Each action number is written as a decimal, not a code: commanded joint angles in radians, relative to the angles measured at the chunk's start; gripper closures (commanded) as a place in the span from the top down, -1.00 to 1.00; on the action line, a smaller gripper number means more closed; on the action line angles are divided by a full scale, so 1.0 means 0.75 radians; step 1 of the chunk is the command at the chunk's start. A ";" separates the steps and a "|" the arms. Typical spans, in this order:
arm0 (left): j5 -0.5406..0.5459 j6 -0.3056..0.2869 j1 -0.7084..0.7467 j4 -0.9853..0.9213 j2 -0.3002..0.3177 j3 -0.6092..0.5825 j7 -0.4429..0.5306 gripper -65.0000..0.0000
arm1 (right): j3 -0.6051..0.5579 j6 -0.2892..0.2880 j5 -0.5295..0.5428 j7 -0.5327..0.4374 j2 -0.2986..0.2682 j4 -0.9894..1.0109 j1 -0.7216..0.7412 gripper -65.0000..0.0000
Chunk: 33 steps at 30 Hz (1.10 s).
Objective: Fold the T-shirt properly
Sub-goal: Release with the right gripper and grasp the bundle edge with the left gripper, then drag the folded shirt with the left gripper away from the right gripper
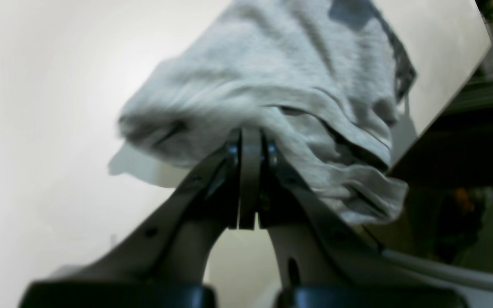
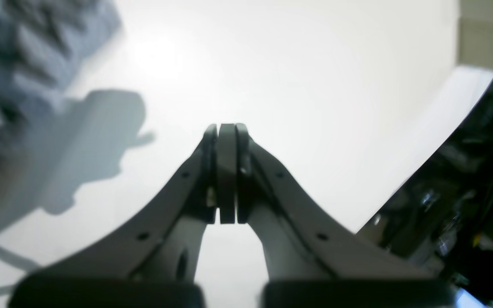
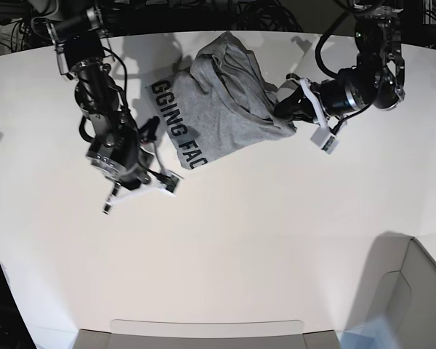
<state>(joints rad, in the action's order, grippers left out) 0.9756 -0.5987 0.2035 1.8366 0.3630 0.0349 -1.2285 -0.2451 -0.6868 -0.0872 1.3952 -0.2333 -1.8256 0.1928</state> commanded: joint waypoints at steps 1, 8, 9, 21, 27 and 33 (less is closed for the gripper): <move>0.026 -0.005 -0.002 0.036 0.020 -0.005 0.013 -1.00 | 0.005 -0.015 -0.008 0.001 -0.019 -0.018 -0.002 -1.00; 0.026 -0.013 0.008 0.132 0.100 -0.013 0.011 -1.00 | 0.005 -0.015 -0.014 0.001 -0.040 -0.016 -0.168 -1.00; 0.026 -0.015 0.010 0.179 0.112 -0.013 0.011 -1.00 | 0.005 -0.015 -0.014 0.001 -0.040 -0.014 -0.184 -1.00; -0.377 -0.005 -0.193 0.181 0.121 -0.774 0.013 -1.00 | -0.010 -0.015 -0.014 0.001 -0.040 -0.012 -0.234 -1.00; -0.572 -0.005 -0.201 0.087 0.121 -0.811 0.013 -1.00 | -0.092 -0.015 -0.006 0.001 -0.040 -0.012 -0.258 -1.00; -0.623 -0.003 -0.242 -0.111 0.041 -0.518 0.013 -1.00 | -0.347 -0.015 -0.003 0.001 -0.032 -0.020 -0.258 -1.00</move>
<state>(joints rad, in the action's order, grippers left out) 0.5137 -0.5983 0.0486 1.7359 0.3923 -0.3553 -1.2297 -0.5125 -0.6868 -0.0841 1.3922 -0.2596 -1.8206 -0.0139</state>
